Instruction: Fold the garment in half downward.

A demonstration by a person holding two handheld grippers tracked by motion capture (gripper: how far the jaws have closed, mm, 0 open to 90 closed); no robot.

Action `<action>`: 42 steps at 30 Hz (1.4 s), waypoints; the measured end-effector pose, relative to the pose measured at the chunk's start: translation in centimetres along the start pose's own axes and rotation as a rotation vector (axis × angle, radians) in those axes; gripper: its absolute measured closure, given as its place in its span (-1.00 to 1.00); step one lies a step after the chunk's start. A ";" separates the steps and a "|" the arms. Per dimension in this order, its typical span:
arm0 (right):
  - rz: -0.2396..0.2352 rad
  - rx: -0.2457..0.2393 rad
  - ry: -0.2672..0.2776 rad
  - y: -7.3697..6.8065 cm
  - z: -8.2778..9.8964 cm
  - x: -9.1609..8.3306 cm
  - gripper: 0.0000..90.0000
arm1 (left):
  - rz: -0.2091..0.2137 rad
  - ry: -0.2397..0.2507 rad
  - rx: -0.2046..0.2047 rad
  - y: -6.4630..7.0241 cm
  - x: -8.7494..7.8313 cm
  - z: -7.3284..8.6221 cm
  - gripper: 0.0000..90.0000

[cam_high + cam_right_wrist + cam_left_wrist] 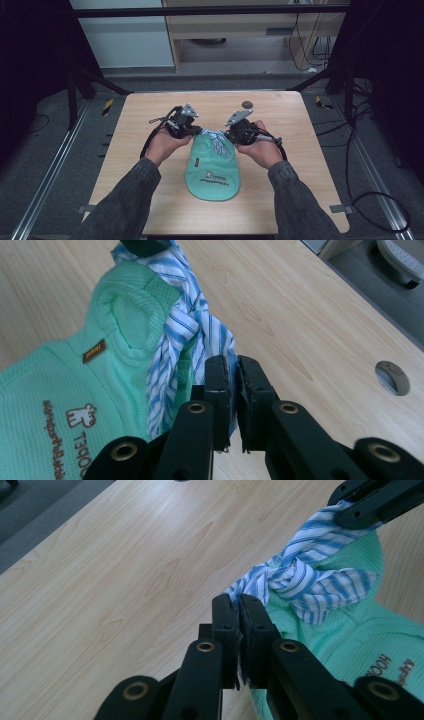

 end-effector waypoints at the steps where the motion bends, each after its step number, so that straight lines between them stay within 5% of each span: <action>1: 0.000 0.000 0.000 0.0 0.0 0.0 0.87 | 0.000 0.000 0.000 0.0 0.0 0.0 0.93; 11: 0.020 0.022 0.010 1.7 -1.1 -0.1 0.87 | -0.012 0.012 -0.002 -0.9 -0.3 -1.0 0.93; 15: 0.021 0.027 0.021 1.9 -1.3 -0.2 0.87 | -0.021 0.014 0.027 -1.0 -0.5 -1.1 0.93; 28: 0.041 0.042 0.030 2.5 -0.9 -0.9 0.87 | -0.036 0.030 0.029 -0.6 -0.6 -2.5 0.93; 42: 0.054 0.013 0.037 1.4 0.2 -1.2 0.87 | -0.069 0.037 0.070 0.8 -0.9 -2.1 0.93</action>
Point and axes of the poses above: each handheld gripper's, and its own axes: x roughly forward along the jaws, z roughly out of its underside, y roughly to its right, the point moved 3 cm from there along x, roughly forward along the jaws, and after that the axes turned 14 degrees about -y, right-handed, at the moved point
